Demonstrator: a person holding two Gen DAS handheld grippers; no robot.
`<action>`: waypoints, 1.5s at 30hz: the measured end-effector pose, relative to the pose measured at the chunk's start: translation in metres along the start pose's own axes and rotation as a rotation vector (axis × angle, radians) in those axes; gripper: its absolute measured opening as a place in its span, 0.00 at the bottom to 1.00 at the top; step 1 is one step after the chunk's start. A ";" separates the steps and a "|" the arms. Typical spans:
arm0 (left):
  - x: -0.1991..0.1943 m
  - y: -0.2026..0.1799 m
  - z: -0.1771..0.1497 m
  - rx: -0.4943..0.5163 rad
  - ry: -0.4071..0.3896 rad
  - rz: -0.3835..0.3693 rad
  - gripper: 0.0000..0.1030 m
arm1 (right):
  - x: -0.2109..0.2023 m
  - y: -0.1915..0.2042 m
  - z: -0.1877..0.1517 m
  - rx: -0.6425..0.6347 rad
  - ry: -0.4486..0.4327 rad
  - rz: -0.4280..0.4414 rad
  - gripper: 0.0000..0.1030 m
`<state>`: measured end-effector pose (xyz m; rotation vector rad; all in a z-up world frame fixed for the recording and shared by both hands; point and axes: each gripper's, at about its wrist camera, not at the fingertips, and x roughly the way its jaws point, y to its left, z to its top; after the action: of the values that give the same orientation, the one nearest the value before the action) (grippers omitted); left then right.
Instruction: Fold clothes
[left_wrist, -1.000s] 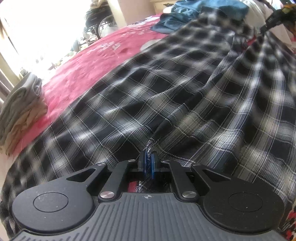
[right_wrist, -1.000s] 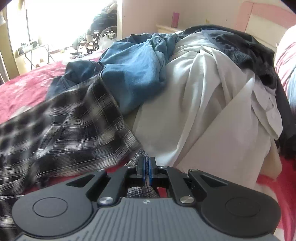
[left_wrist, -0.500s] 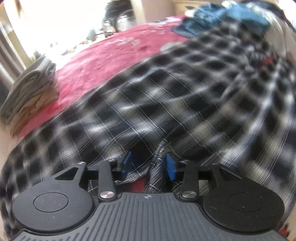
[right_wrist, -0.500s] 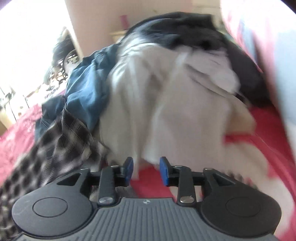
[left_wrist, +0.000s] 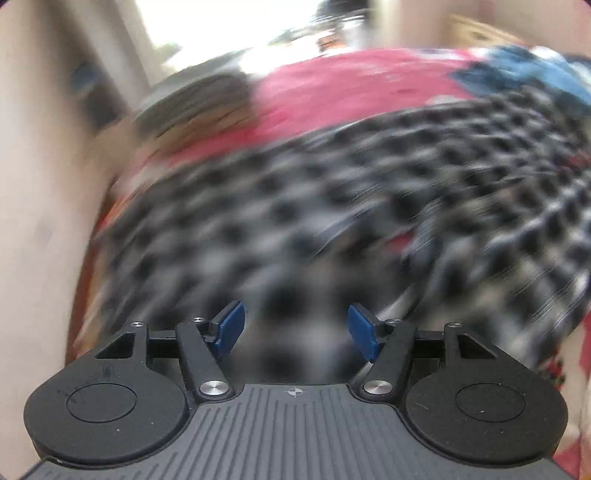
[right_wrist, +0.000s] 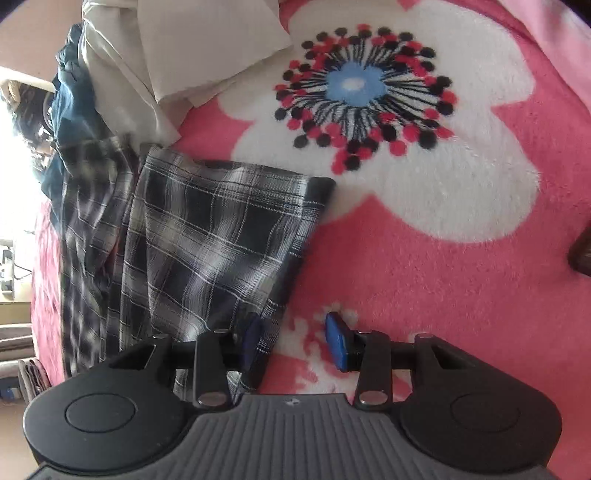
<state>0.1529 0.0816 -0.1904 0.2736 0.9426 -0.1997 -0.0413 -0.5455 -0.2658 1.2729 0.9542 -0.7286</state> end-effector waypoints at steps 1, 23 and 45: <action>-0.009 0.019 -0.013 -0.073 0.029 0.023 0.61 | 0.000 0.000 -0.001 0.000 -0.003 0.003 0.40; -0.015 0.180 -0.170 -1.280 -0.042 -0.101 0.50 | 0.008 -0.004 -0.022 0.085 -0.055 0.143 0.22; 0.012 0.177 -0.143 -1.167 0.061 -0.045 0.36 | -0.041 0.014 -0.025 -0.127 -0.177 0.008 0.02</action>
<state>0.1009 0.2942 -0.2539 -0.8196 0.9856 0.3318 -0.0521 -0.5211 -0.2238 1.0817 0.8371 -0.7496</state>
